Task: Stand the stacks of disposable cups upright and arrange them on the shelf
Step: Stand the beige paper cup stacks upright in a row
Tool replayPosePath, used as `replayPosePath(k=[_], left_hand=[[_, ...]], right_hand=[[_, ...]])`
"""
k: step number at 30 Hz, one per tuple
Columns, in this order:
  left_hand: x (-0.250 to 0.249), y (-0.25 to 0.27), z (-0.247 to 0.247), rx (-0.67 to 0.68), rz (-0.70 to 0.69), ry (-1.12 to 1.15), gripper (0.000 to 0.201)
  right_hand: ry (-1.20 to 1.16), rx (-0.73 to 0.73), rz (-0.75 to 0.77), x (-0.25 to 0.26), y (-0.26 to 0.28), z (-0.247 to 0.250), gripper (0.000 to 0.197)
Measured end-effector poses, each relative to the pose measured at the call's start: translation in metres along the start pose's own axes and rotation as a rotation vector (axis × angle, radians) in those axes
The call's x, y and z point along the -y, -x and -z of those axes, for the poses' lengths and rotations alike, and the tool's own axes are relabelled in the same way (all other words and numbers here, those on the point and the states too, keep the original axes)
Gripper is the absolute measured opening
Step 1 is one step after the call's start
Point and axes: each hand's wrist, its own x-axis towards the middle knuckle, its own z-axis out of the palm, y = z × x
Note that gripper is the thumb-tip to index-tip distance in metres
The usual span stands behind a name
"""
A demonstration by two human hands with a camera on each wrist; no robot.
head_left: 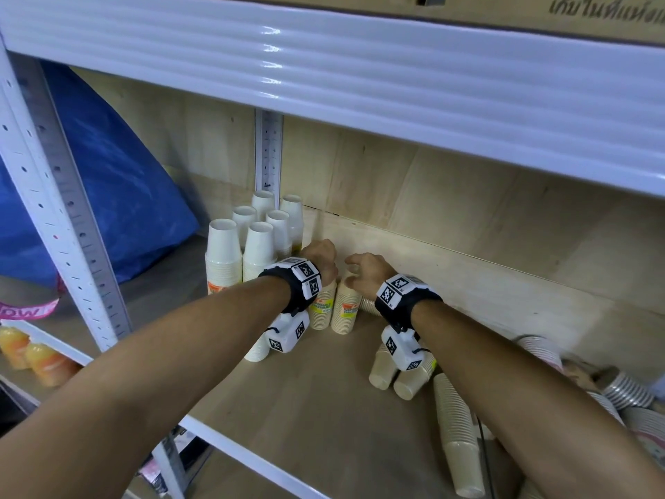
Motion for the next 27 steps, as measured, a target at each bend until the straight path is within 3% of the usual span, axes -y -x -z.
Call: replayPosePath(k=[7, 9, 11, 13, 16, 18, 21, 24, 27], left_hand=[[-0.001, 0.001, 0.002, 0.04, -0.011, -0.015, 0.016], [-0.002, 0.003, 0.003, 0.046, -0.012, -0.025, 0.017], [-0.004, 0.005, 0.004, 0.05, -0.011, -0.019, 0.02], [-0.005, 0.007, 0.006, 0.052, -0.012, -0.017, 0.021], [-0.005, 0.01, 0.007, 0.048, -0.012, -0.023, 0.024], [-0.006, 0.012, 0.008, 0.047, -0.019, -0.031, 0.024], [-0.009, 0.016, 0.01, 0.054, -0.016, -0.025, 0.016], [-0.011, 0.02, 0.017, 0.074, 0.006, 0.053, 0.011], [-0.017, 0.024, 0.027, 0.041, -0.015, 0.106, 0.016]], right_hand=[[0.001, -0.059, -0.032, 0.002, -0.001, -0.004, 0.013], [-0.019, -0.041, -0.026, 0.002, 0.0, -0.005, 0.022], [-0.01, -0.019, -0.006, 0.001, 0.001, -0.007, 0.048], [0.022, -0.024, 0.004, 0.001, 0.004, -0.007, 0.053], [0.022, -0.029, -0.009, 0.0, 0.002, -0.007, 0.04], [0.02, -0.024, -0.024, -0.002, 0.001, -0.006, 0.017], [-0.029, -0.03, -0.042, -0.002, 0.004, -0.006, 0.02], [-0.027, -0.05, -0.043, -0.002, 0.011, -0.001, 0.057], [-0.022, -0.052, -0.079, -0.007, 0.018, 0.01, 0.07]])
